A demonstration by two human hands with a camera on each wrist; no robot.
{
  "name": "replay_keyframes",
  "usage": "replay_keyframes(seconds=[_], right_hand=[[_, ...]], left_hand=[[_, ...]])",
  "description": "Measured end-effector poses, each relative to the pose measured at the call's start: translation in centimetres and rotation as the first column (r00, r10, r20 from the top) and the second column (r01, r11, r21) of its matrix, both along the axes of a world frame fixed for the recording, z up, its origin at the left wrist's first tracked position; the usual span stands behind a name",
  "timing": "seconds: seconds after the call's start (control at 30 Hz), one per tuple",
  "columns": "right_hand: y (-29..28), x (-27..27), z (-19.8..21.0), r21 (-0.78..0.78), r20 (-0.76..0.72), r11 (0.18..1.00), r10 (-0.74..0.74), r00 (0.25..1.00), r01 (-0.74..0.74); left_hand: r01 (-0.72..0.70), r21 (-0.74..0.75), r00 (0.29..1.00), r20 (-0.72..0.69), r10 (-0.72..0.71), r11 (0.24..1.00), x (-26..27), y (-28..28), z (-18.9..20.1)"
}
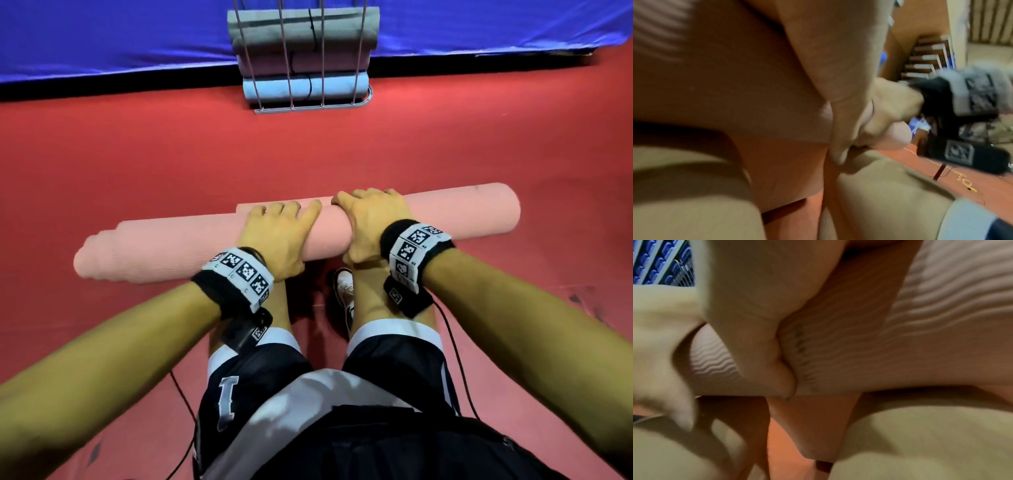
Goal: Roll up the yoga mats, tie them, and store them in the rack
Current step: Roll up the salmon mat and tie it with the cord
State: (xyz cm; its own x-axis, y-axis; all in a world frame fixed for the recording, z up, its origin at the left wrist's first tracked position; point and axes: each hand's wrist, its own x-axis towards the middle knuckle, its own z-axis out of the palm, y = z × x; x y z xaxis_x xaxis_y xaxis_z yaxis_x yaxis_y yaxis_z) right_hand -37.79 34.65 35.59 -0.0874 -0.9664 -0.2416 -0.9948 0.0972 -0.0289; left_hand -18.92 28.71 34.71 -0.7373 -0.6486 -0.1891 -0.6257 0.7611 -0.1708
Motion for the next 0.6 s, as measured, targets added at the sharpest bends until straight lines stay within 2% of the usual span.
replay_keyframes(seconds=[0.17, 0.3, 0.4, 0.53, 0.6], right_hand=[[0.8, -0.4, -1.0, -0.154, -0.083, 0.983, 0.090, 0.992, -0.102], [1.3, -0.6, 0.1, -0.258, -0.144, 0.962, 0.053, 0.988, -0.089], [-0.9, -1.4, 4.2, -0.328, -0.135, 0.942, 0.023, 0.991, -0.066], [-3.0, -2.3, 11.1, -0.523, -0.165, 0.844, 0.042, 0.985, -0.123], [-2.7, -2.1, 13.3, -0.540, -0.184, 0.830, 0.049, 0.982, -0.143]], left_hand=[[-0.008, -0.005, 1.000, -0.009, 0.008, 1.000, -0.7, -1.4, 2.1], [-0.013, -0.055, 0.999, -0.043, 0.011, 0.998, -0.8, -2.5, 4.6], [-0.047, -0.114, 0.995, -0.094, 0.036, 0.992, -1.3, -3.7, 9.2], [-0.079, -0.215, 0.978, -0.205, 0.034, 0.973, -1.1, -4.5, 16.0], [-0.099, -0.209, 0.975, -0.217, 0.053, 0.973, -0.6, -4.0, 17.9]])
